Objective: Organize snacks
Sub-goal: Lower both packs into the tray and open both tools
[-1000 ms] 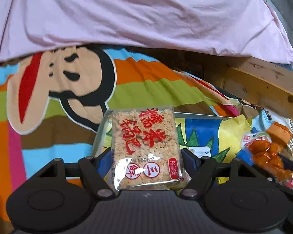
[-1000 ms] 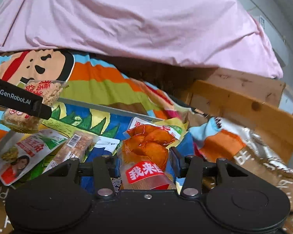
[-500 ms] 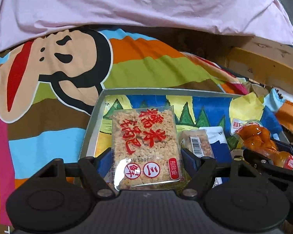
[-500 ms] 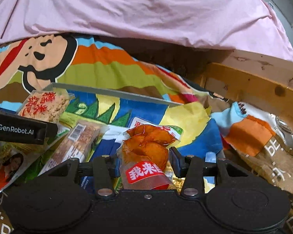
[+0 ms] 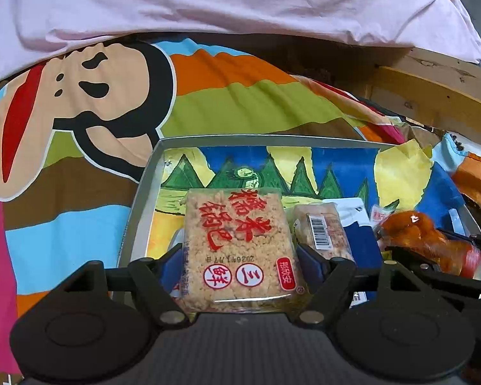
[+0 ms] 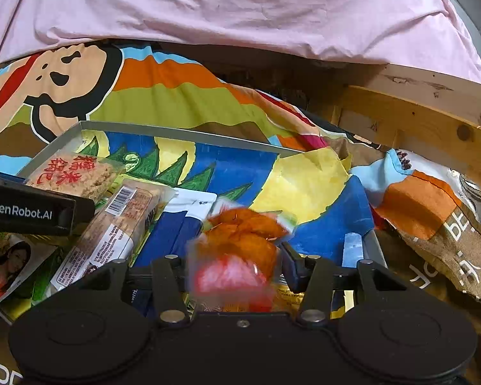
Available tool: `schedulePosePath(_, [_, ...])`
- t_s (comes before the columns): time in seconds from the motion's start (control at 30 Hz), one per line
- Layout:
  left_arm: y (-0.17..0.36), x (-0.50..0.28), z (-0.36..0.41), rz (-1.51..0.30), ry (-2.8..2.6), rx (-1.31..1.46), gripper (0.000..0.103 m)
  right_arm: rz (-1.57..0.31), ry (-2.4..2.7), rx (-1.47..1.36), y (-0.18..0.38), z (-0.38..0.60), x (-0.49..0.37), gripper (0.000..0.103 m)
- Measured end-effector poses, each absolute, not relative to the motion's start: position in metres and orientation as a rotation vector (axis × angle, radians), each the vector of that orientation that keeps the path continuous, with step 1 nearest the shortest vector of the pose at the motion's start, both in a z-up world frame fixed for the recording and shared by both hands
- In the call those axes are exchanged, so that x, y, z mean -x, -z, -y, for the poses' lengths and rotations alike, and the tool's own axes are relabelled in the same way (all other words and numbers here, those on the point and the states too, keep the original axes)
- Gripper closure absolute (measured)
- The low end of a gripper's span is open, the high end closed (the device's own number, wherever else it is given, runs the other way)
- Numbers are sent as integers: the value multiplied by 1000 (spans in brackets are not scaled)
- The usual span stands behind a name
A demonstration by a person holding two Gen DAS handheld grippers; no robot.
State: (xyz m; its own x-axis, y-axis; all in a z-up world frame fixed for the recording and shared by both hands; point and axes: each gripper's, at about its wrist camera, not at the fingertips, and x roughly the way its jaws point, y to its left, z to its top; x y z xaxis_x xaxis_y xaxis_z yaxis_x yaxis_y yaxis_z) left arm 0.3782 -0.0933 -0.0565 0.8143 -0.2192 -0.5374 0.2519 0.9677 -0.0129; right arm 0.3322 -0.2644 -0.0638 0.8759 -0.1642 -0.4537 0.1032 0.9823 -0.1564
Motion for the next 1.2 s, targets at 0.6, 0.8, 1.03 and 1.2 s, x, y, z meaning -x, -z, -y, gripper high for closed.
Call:
schedulePosePath(0.6, [41, -369, 88, -572, 275, -16, 17, -474, 147, 84, 38, 274, -313, 30])
schedulePosePath(0.8, [27, -358, 91, -549, 259, -32, 15, -457, 146, 27, 24, 283, -302, 20])
schedulePosePath(1.03, [0, -340, 88, -504, 232, 0, 9, -412, 144, 15, -3, 287, -283, 12])
schedulePosePath(1.2, [-26, -319, 82, -454, 213, 11, 4, -364, 152, -2, -25, 293, -261, 6])
